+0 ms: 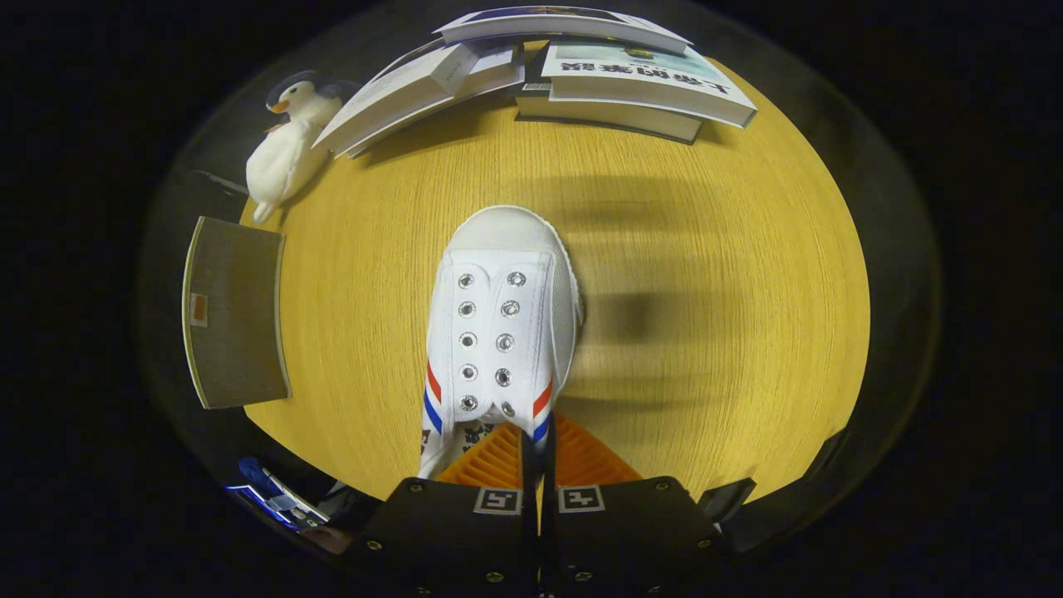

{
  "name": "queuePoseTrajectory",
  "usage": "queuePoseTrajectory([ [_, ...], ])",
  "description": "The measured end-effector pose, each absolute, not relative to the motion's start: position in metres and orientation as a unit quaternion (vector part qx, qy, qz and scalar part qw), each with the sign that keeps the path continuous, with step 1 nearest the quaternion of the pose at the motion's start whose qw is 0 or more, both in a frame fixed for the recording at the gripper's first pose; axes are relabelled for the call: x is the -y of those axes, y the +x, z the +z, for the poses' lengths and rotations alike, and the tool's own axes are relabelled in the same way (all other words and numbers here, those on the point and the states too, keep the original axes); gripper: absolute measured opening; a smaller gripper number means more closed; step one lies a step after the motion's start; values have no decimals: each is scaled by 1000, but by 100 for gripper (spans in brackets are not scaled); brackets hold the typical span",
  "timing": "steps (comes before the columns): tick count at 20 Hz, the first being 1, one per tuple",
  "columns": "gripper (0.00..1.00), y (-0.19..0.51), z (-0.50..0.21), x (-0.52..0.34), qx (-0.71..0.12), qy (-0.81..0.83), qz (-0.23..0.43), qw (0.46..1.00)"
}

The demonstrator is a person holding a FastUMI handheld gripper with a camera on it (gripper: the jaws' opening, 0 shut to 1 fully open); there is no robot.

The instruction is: Open the storage box then place both shoes into the box .Put the left shoe in first, then the right shoe, with the right side of both shoes facing outward in a uniform manner.

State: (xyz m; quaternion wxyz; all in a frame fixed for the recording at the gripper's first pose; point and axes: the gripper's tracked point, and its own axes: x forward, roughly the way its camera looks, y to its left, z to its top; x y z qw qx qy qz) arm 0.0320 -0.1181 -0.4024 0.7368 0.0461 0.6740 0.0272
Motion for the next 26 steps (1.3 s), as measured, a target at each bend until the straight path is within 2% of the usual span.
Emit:
queuePoseTrajectory([
  [17, 2, 48, -280, 27, -628, 29, 119, 768],
  [26, 2, 68, -226, -55, -605, 1, 184, 775],
])
